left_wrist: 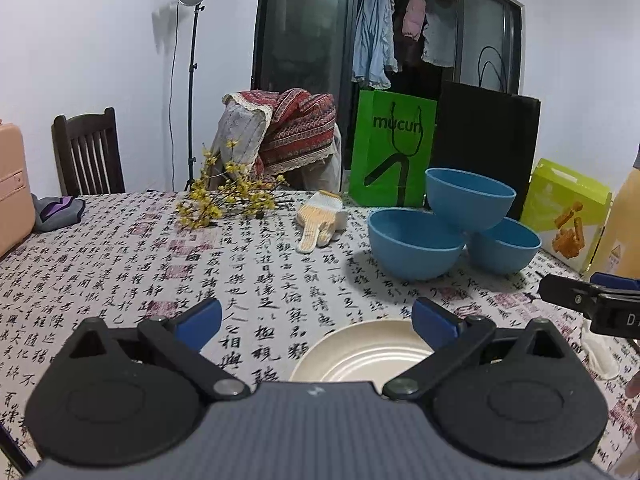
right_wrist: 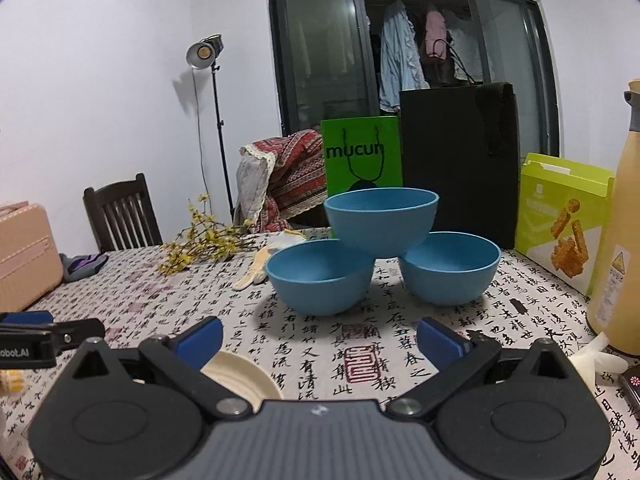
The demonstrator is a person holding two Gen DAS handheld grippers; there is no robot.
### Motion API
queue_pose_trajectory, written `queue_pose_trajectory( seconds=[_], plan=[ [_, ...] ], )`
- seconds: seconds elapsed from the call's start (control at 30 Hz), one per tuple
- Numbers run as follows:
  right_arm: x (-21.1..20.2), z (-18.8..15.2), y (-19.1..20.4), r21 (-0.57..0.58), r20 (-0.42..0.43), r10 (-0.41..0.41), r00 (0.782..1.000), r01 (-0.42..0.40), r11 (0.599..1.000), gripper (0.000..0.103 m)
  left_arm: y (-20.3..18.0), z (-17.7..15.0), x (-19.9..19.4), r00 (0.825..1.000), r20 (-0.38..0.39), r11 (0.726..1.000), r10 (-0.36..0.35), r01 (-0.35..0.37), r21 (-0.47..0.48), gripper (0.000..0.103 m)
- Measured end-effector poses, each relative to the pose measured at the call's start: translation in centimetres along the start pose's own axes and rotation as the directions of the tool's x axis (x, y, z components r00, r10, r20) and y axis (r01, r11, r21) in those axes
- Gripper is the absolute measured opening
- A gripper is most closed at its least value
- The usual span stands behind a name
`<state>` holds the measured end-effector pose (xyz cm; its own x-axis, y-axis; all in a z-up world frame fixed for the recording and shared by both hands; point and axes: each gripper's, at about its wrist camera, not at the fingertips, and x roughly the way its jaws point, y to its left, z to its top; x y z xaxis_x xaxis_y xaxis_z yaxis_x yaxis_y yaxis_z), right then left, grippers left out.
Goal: Organize plates and bowls
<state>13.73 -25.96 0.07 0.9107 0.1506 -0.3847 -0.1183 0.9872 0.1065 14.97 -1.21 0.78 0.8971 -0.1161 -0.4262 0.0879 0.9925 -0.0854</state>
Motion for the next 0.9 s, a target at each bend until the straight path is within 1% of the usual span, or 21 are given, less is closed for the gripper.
queue_pose_trajectory(
  seconds=[0.27, 0.5, 0.63, 0.77, 0.9],
  plan=[
    [0.3, 0.8, -1.2, 0.035, 0.032, -0.014, 0.999, 0.013, 0.999, 0.103, -0.8, 1.5, 0.3, 0.999, 0.036, 0.999, -0.038, 0.039, -0.038, 0.103],
    [0.8, 1.4, -2.1, 0.053, 0.056, -0.017, 0.998, 0.014, 0.998, 0.103, -1.0, 2.3, 0.8, 0.998, 0.054, 0.997, -0.043, 0.047, -0.059, 0.103],
    [1.2, 1.3, -2.6, 0.068, 0.061, -0.019, 0.998, 0.015, 0.998, 0.103, -0.5, 2.2, 1.0, 0.997, 0.047, 0.993, -0.055, 0.06, -0.103, 0.103],
    [1.2, 0.8, -2.7, 0.081, 0.066, -0.015, 0.998, 0.01, 0.997, 0.103, -0.2, 1.3, 1.3, 0.997, 0.039, 0.988, -0.065, 0.07, -0.139, 0.103],
    [0.9, 0.1, -2.4, 0.081, 0.079, 0.009, 0.997, -0.016, 0.997, 0.103, -0.4, 0.5, 1.3, 0.996, 0.038, 0.988, -0.083, 0.087, -0.128, 0.103]
  ],
)
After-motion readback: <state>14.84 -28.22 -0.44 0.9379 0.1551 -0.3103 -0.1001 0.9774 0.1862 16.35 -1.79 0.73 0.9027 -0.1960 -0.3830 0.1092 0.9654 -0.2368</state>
